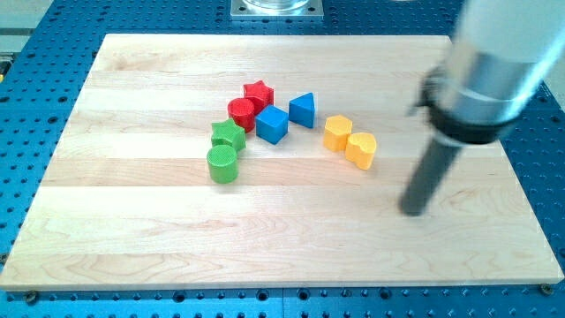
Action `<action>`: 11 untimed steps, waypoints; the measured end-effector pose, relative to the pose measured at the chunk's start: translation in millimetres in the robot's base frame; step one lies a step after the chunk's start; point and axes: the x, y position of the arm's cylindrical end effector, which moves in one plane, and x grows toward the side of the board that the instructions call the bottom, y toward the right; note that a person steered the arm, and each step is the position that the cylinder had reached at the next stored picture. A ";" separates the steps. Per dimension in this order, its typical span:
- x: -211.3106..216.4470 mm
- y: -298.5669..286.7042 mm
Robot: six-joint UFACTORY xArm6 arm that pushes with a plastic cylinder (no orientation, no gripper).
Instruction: Place the green star to the center left side of the of board
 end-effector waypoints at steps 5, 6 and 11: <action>-94.6 -166.9; -104.0 -199.0; -149.1 -329.2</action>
